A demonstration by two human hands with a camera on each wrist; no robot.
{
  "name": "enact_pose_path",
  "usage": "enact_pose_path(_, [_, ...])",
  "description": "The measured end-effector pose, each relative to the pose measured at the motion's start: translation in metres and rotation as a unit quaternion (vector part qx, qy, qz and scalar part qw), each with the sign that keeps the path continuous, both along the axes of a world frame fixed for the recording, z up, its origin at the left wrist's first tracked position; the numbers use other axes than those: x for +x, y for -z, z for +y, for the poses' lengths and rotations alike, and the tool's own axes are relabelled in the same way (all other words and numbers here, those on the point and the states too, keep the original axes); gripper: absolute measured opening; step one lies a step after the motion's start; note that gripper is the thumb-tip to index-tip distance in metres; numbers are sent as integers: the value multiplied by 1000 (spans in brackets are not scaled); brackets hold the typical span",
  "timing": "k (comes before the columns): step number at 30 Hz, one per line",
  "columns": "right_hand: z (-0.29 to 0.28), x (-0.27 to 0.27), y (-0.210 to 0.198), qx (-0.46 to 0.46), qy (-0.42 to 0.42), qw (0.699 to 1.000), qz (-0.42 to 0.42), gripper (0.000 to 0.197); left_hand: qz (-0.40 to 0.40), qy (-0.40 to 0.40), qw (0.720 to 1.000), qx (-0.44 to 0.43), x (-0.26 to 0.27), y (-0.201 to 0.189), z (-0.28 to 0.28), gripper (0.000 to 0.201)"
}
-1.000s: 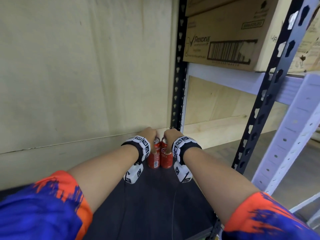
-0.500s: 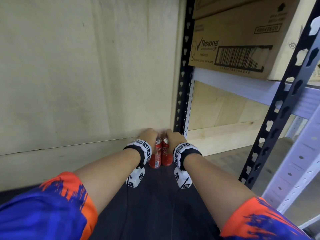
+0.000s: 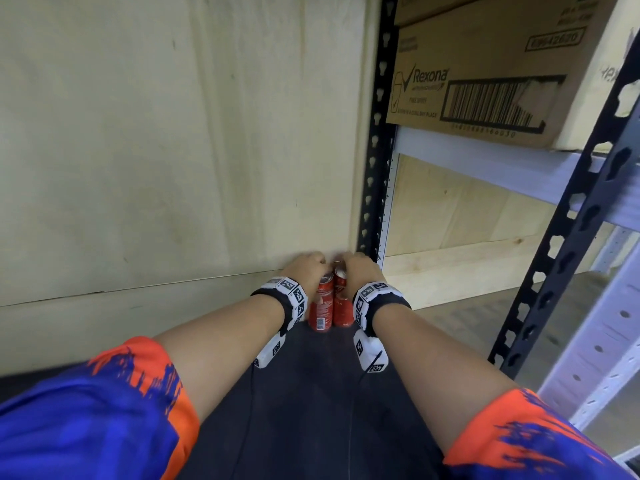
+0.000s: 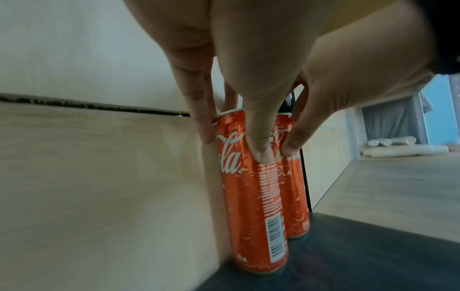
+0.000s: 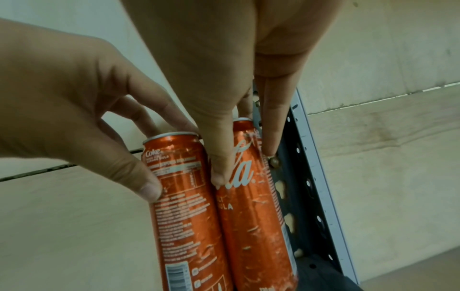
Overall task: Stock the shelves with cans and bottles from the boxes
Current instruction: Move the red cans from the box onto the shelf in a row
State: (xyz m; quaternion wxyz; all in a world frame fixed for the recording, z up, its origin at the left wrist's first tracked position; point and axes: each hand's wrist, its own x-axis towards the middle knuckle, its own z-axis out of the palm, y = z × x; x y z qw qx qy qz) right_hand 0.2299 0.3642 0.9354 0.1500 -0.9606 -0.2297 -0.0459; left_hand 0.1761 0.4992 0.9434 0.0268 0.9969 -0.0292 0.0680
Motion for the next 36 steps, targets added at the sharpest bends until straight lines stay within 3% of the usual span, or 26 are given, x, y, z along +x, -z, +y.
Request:
enact_pose_path(7, [-7,-18,-10,-18,14,1000,16,36,8,-2,999,47,-13,-1,-1,57])
enact_pose_path(11, [-10,-29,-21,2,3,1000,29,41,-7,-16,1000,-1,-31,-15,3,27])
enact_pose_path(12, [-10,-33,-23,6,-2,1000,28,43,-10,-29,999,-12,-38,-18,7,28])
enact_pose_path(16, [-10,-58,-27,11,-39,999,26,50,-24,-102,992,-67,-75,-22,37,69])
enact_pose_path(25, [-2,-141,-16,-86,-82,990,80,46,82,-246,959,-111,-210,-8,105,87])
enact_pose_path(30, [7,-203,1,-131,-117,983,61,81,76,-242,962,-99,-299,21,127,87])
enact_pose_path(36, [15,-280,34,-115,-138,981,77,88,77,-253,959,-102,-407,53,145,89])
